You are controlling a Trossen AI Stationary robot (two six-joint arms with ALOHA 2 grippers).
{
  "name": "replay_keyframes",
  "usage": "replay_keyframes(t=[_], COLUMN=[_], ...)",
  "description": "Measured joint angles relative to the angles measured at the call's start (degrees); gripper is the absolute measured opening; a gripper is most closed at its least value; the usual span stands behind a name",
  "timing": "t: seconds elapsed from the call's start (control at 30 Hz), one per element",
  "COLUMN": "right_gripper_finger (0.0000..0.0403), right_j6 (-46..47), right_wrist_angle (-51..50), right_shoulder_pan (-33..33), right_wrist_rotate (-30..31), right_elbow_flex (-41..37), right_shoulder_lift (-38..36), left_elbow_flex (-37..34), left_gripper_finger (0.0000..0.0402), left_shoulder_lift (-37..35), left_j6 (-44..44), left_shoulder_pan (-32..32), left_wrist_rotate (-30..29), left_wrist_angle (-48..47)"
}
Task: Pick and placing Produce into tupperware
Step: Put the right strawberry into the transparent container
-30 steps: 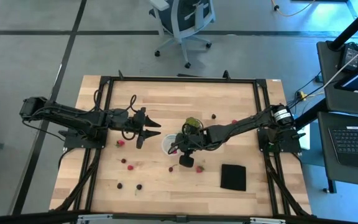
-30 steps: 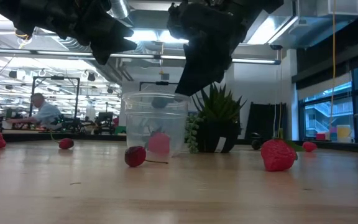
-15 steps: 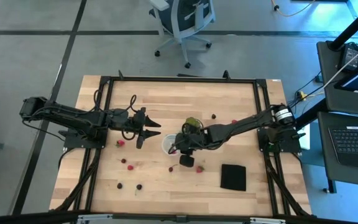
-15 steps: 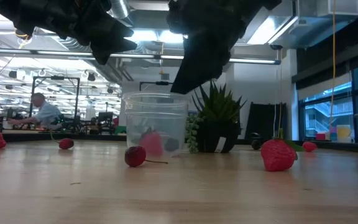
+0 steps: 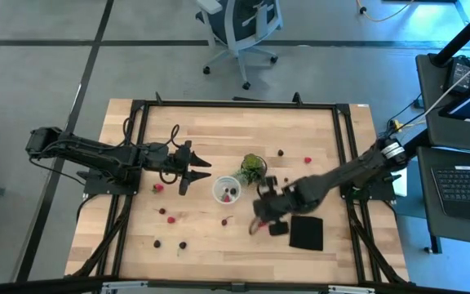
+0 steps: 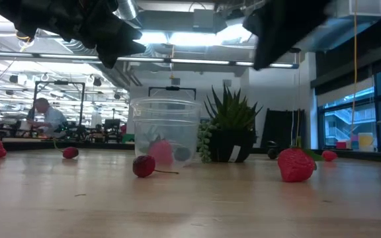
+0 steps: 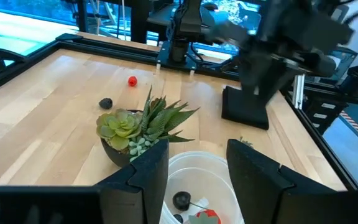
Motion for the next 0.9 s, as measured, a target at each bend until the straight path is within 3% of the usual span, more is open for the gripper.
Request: replay_keyframes(t=[0.13,0.5,0.9], right_gripper_finger=[0.0101,0.0101,0.0101], right_j6=[-1.4,-5.4,-5.5], right_wrist_angle=[3.8,19.6,21.1], right_shoulder_pan=[2.8,2.9,1.5], right_wrist_rotate=[-4.5,-4.5,-5.8], right_elbow_flex=[-5.2,-14.9,-19.3], right_shoulder_lift=[0.0,0.0,0.0], left_elbow_flex=[0.0,0.0,0.0], left_gripper_finger=[0.0156,0.0156,0.0156], left_shoulder_lift=[0.0,0.0,0.0], left_j6=[0.0,0.4,0.4], left_shoulder_pan=[-0.4,-1.3,-1.3], left_wrist_rotate=[0.1,0.2,0.2], left_wrist_angle=[0.0,-0.3,-1.5])
